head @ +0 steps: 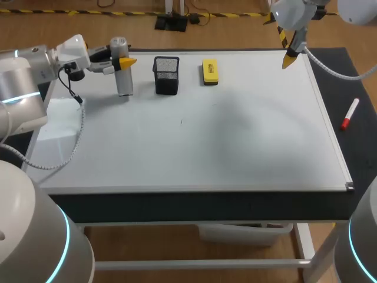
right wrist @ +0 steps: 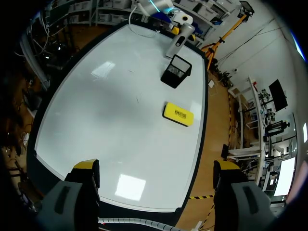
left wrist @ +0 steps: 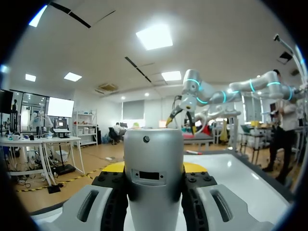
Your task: Pick up the inspection probe, press it on each red-marked spot on the whiteboard one by one, put down the probe, pick up the eraser, and wipe off all the red marks.
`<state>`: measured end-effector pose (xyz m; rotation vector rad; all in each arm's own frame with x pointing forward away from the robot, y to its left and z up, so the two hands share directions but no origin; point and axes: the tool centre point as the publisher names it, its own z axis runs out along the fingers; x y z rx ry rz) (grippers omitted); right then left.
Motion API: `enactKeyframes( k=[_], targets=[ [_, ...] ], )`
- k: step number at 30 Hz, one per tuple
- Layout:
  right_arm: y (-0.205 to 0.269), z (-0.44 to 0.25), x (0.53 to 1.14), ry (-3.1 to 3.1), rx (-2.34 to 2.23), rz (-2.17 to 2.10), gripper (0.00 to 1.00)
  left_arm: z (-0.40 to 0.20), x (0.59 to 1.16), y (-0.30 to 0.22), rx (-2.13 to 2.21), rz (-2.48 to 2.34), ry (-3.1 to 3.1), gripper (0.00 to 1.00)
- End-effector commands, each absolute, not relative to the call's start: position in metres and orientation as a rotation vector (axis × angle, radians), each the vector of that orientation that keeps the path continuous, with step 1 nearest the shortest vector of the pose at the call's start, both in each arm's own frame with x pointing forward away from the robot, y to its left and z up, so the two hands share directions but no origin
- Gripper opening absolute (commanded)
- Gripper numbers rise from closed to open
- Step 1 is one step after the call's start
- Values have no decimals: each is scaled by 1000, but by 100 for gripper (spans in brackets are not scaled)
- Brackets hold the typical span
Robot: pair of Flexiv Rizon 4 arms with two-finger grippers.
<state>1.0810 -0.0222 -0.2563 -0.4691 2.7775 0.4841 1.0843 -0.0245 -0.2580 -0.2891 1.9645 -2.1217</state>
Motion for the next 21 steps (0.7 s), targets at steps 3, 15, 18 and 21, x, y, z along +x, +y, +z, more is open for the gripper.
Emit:
enactKeyframes(
  k=[3, 15, 18, 21],
  targets=[
    [-22, -256, 1082, 2781, -472, 480, 100, -241, 1089, -29, -266, -2123, 1993, 0],
    [-22, -256, 1082, 2781, -472, 480, 100, -199, 1116, -34, -139, -2161, 2033, 0],
    [-22, -256, 1082, 2781, -472, 480, 100, -192, 1122, -40, -93, -2196, 2024, 0],
    [-22, -256, 1082, 2781, -472, 480, 100, -186, 1127, -49, -47, -2232, 2017, 0]
  ],
)
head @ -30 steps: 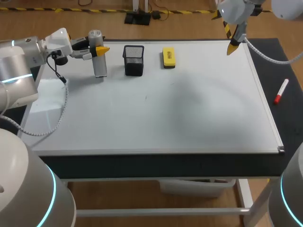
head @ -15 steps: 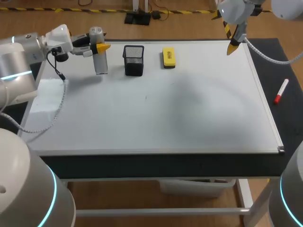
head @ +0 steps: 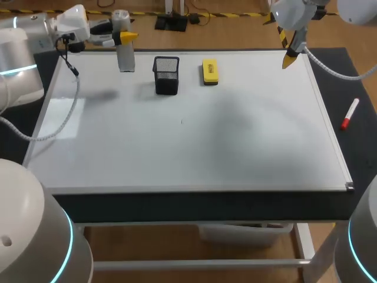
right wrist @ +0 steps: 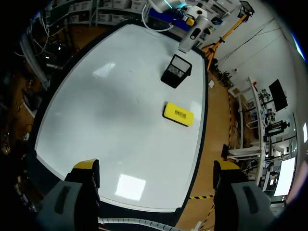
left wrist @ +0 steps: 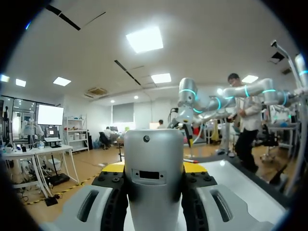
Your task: Pick up the inspection probe, press it on each red-marked spot on the whiteboard one by one, put down the probe, pick up the eraser, and wipe off all the red marks.
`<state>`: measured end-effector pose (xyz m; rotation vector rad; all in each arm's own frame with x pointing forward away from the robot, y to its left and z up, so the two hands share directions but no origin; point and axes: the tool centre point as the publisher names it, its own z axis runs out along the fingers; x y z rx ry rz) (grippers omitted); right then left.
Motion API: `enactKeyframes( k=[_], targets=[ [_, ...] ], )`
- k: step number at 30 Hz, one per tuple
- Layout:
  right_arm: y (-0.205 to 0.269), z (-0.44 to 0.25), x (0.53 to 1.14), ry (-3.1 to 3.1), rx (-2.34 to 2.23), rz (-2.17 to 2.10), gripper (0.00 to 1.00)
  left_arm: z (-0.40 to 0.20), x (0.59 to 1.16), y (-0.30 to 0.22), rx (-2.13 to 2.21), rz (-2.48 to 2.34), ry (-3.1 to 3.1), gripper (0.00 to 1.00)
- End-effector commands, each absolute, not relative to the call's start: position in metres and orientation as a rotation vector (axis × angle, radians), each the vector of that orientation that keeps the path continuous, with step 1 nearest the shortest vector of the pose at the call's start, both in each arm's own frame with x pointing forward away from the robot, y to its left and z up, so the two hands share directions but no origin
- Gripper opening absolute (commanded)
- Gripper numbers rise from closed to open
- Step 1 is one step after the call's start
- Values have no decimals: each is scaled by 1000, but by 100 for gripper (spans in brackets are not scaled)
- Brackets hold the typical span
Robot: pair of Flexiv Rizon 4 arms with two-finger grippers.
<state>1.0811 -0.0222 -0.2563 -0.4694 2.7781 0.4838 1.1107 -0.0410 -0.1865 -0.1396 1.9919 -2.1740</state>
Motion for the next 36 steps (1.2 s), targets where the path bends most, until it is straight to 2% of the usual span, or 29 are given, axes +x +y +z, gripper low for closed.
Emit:
enactKeyframes(
  k=[1, 19, 36],
  targets=[
    [-22, -256, 1082, 2781, -472, 480, 100, -184, 1129, -52, -33, -2254, 2014, 0],
    [-22, -256, 1082, 2781, -472, 480, 100, -161, 1139, -105, 154, -2397, 2013, 0],
    [-22, -256, 1082, 2781, -472, 480, 100, -170, 1115, -136, 161, -2460, 2008, 0]
  ],
)
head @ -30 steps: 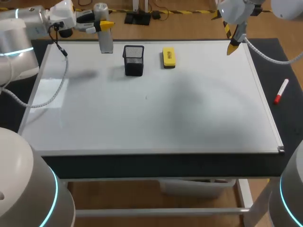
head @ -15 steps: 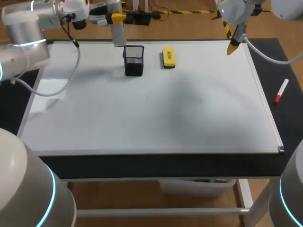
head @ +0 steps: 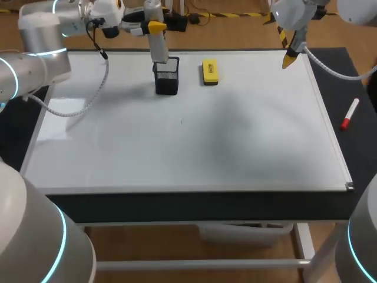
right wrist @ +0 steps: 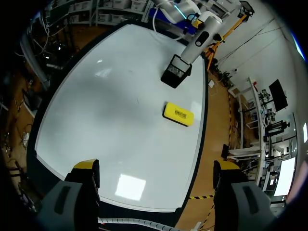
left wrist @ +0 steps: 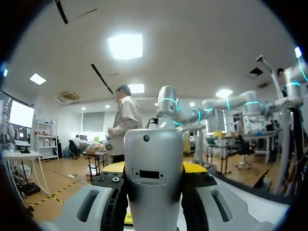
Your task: Pick up the inspection probe, press it on each red-marked spot on the whiteboard one by one, put down the probe, pick up the eraser, and wipe off all the red marks.
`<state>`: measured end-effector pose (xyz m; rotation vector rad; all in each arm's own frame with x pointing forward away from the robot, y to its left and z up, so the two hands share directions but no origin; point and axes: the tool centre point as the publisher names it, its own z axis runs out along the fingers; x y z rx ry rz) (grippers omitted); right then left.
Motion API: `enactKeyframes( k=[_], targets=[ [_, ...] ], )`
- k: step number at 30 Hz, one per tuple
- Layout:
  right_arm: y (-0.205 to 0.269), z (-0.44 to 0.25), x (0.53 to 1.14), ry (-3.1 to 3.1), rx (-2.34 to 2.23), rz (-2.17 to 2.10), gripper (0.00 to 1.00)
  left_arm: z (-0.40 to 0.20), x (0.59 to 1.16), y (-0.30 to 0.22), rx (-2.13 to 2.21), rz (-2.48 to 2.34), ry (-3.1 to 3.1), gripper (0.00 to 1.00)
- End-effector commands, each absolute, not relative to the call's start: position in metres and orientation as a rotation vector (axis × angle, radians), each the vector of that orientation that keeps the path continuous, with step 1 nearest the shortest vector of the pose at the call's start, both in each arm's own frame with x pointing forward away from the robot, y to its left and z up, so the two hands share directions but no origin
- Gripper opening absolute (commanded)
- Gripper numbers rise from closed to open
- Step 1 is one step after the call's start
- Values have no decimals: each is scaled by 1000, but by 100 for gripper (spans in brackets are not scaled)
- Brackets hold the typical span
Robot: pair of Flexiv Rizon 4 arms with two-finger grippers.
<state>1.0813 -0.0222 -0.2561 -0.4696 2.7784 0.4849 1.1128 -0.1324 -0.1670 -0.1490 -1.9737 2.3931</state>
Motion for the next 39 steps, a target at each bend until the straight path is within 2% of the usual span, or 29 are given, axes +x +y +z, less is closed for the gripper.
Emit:
enactKeyframes(
  k=[1, 39],
  targets=[
    [-22, -256, 1082, 2781, -472, 480, 100, -170, 1115, -137, -156, 2403, -1960, 0],
    [-22, -256, 1082, 2781, -472, 480, 100, -207, 1123, -144, -102, 2419, -1934, 0]
  ],
)
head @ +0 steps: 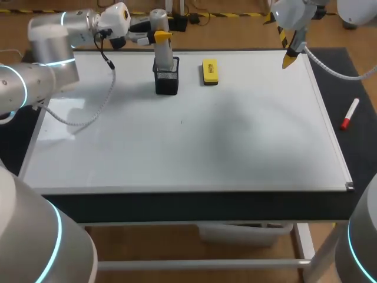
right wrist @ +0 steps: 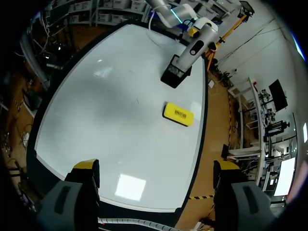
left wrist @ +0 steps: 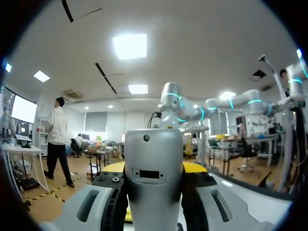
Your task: Pick up the inspection probe, press it on each red-marked spot on the whiteboard one by one, put down the probe, pick up the eraser, and wipe off all the red marks.
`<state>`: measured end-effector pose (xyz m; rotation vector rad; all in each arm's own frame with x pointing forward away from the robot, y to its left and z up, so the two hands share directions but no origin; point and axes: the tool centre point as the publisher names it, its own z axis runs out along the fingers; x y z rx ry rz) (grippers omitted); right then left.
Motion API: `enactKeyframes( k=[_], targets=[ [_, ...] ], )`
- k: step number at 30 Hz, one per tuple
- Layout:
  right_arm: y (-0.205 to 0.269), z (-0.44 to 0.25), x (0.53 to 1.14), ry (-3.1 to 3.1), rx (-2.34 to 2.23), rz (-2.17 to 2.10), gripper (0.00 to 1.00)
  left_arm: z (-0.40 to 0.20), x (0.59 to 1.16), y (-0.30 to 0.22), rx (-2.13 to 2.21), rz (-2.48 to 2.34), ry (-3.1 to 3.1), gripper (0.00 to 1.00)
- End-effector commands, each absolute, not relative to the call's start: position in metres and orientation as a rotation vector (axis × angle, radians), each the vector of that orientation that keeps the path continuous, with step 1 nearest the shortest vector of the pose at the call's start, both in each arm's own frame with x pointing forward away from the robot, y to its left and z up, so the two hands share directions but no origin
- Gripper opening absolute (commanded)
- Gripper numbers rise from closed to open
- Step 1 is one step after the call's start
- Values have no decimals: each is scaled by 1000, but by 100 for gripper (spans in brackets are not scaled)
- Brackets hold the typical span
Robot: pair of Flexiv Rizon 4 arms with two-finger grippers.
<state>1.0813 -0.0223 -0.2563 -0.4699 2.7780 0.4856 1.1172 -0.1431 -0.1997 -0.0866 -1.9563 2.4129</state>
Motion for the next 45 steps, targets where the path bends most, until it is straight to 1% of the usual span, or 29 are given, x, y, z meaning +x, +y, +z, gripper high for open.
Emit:
enactKeyframes(
  k=[1, 25, 45],
  targets=[
    [-22, -256, 1082, 2781, -472, 480, 100, -208, 1124, -144, -102, 2418, -1933, 0],
    [-22, -256, 1082, 2781, -472, 480, 100, -251, 1126, -148, -83, 2401, -1953, 0],
    [-22, -256, 1082, 2781, -472, 480, 100, -268, 1128, -150, -63, 2417, -1964, 0]
  ],
)
